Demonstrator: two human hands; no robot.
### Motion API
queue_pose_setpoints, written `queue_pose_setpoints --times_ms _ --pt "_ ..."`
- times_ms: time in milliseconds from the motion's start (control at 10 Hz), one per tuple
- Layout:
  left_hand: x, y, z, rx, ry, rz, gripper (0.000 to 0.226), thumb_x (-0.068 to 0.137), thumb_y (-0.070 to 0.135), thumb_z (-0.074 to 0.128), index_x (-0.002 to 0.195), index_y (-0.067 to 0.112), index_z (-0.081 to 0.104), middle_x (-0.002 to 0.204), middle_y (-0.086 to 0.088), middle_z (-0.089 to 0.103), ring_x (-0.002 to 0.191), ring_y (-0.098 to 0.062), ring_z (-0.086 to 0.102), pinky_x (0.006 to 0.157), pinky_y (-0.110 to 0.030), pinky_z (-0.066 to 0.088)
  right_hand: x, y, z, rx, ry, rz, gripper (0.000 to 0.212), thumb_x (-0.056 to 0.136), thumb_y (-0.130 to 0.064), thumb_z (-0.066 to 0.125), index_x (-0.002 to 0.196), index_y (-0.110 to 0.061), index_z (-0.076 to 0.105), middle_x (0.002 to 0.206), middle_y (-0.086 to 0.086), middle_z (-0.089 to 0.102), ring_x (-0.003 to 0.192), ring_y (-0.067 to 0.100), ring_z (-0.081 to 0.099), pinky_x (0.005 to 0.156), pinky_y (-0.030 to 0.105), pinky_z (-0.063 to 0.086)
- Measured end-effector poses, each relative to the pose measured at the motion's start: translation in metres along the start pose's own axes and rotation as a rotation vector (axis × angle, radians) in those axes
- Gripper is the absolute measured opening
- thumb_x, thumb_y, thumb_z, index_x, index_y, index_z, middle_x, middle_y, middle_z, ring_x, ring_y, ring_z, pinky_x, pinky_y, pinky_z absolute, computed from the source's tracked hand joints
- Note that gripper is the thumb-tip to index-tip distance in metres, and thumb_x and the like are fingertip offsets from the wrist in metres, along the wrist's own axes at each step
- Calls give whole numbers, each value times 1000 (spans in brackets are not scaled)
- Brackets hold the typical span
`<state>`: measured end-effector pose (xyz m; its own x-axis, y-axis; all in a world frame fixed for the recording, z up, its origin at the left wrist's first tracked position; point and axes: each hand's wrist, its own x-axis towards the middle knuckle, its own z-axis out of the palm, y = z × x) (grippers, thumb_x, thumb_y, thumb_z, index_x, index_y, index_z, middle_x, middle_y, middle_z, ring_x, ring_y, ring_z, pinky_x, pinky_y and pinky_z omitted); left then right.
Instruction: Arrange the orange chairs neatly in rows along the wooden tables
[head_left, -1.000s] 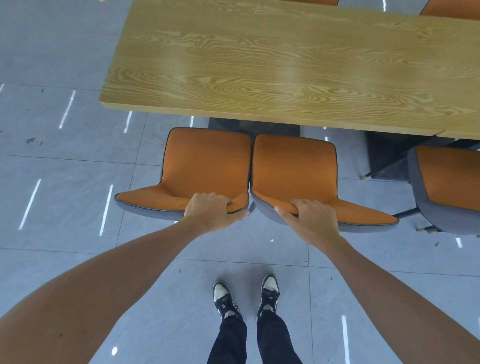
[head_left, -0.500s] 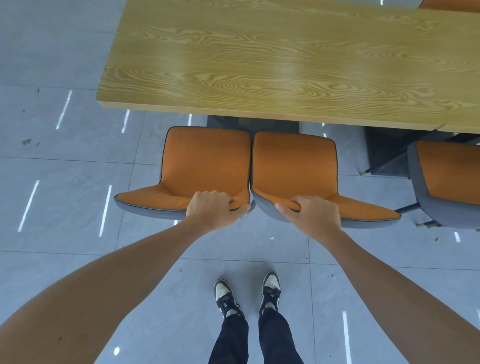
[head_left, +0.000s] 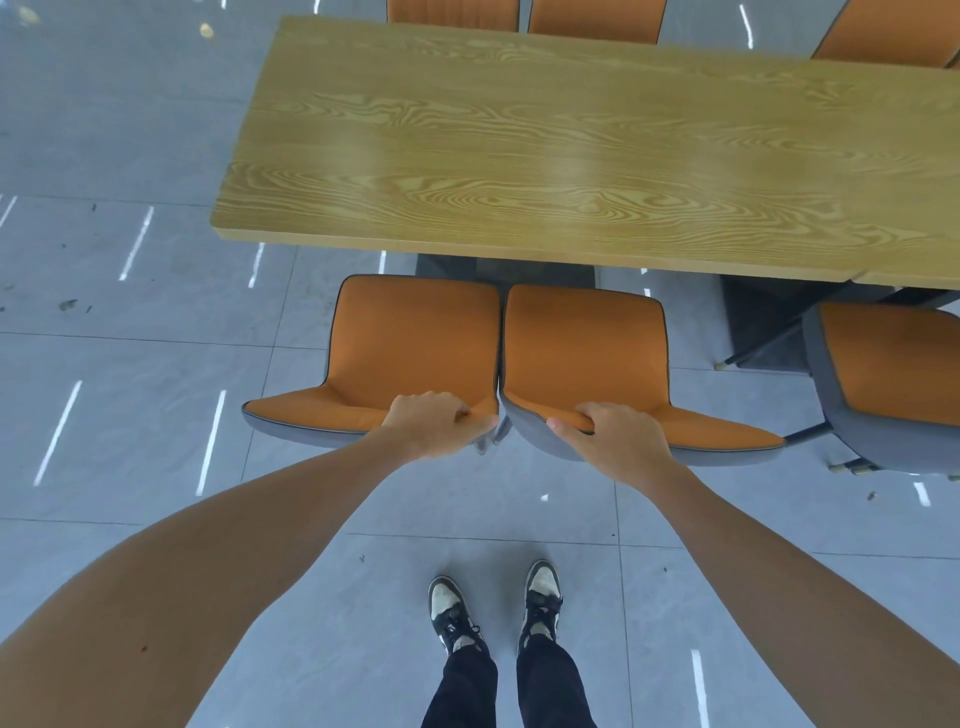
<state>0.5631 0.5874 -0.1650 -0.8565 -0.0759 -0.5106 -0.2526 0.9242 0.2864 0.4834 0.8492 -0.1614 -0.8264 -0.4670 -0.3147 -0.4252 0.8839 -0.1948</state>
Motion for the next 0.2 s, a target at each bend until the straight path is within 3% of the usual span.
queue_pose_setpoints --times_ms 100,200 --pt "5 7 -18 -108 -34 22 62 96 72 28 67 21 47 65 2 50 65 -20 56 65 -34 44 5 -6 -12 42 -90 -49 56 93 -66 34 66 -19 49 59 -5 51 57 13 50 56 28 33" --pt "6 15 -37 -95 -91 -8 52 98 66 34 93 22 63 97 2 66 98 -23 67 81 -39 48 4 -13 -24 24 -234 -80 45 95 -55 39 67 -20 43 63 -4 48 60 15 47 58 30 32"
